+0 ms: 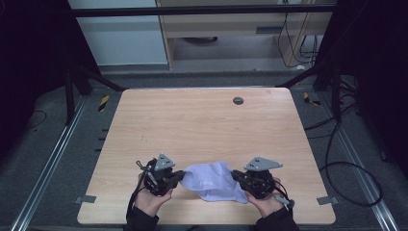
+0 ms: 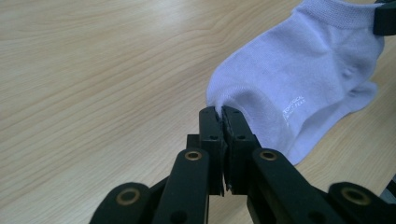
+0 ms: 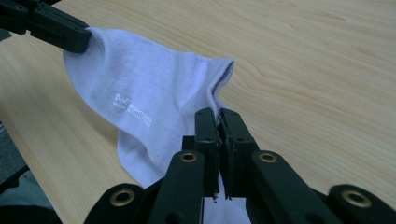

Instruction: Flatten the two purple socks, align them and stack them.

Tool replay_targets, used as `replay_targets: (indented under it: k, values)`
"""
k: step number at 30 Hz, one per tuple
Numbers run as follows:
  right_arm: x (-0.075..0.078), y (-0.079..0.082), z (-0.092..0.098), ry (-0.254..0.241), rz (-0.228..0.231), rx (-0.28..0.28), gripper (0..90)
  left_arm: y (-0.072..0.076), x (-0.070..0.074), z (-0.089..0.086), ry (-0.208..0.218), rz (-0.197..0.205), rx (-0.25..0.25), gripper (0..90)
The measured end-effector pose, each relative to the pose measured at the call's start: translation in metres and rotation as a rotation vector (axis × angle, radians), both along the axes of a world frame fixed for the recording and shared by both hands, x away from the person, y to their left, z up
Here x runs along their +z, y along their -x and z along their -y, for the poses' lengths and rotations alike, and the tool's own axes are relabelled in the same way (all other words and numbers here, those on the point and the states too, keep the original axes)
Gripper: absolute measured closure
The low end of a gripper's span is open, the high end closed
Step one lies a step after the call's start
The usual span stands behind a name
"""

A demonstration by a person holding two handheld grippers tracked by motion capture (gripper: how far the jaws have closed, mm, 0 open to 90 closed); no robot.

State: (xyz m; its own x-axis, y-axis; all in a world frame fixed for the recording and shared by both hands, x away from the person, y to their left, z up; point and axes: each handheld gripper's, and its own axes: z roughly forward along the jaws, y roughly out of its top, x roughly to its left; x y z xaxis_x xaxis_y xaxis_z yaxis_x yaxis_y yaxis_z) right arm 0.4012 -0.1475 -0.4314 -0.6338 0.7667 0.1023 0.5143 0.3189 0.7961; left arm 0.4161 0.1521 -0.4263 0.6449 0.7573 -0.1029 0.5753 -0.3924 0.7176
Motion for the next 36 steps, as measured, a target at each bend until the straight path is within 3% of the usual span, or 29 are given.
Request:
replay_targets:
  k: [19,36]
  values:
    - [-0.010,0.017,0.027,0.010,-0.039,-0.039,87.1,0.001,-0.013,0.029,-0.032,-0.043,-0.070,87.2]
    - [-0.027,0.015,0.034,0.041,-0.094,-0.050,87.0,-0.004,-0.034,0.041,-0.073,-0.071,-0.091,87.2]
